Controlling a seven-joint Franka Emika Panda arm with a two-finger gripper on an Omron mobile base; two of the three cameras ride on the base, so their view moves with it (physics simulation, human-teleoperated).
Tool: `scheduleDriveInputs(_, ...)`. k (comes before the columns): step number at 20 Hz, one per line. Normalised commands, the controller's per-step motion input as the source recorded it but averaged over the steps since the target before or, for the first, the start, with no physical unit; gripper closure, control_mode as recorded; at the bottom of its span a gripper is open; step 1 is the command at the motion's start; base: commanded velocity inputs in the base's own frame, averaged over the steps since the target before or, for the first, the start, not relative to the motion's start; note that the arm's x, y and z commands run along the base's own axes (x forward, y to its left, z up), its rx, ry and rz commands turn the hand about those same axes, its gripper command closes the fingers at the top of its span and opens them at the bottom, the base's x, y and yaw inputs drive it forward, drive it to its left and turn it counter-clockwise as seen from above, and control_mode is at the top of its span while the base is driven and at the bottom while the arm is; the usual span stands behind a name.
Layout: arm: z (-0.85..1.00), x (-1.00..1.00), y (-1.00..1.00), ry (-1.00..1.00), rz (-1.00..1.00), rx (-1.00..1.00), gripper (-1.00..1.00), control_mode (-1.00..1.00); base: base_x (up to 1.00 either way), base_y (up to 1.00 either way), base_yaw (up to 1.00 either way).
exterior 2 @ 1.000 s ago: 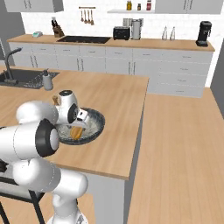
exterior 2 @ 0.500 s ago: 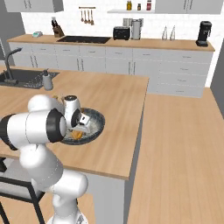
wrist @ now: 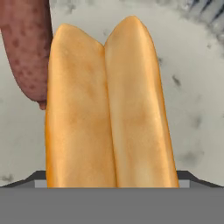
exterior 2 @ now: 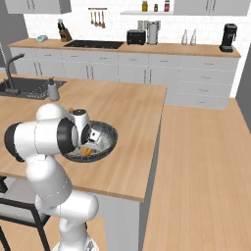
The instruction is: Place one bun and one sausage from the bowl on each plate.
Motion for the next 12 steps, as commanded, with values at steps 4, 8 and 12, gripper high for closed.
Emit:
scheduleDriveInputs(4, 0.84, -0.81, -0.13, -0.11, -0.06, 0.07, 1.0, -1.0, 0.0, 0.0, 0.0)
scheduleDriveInputs(8, 1.0, -1.0, -0.09, -0.19, -0.07, 0.09, 1.0, -1.0, 0.0, 0.0, 0.0)
scheduleDriveInputs(12, 0.66, -0.75, 0.0, -0.09, 0.0, 0.01, 1.0, 1.0, -0.25, 0.0, 0.0)
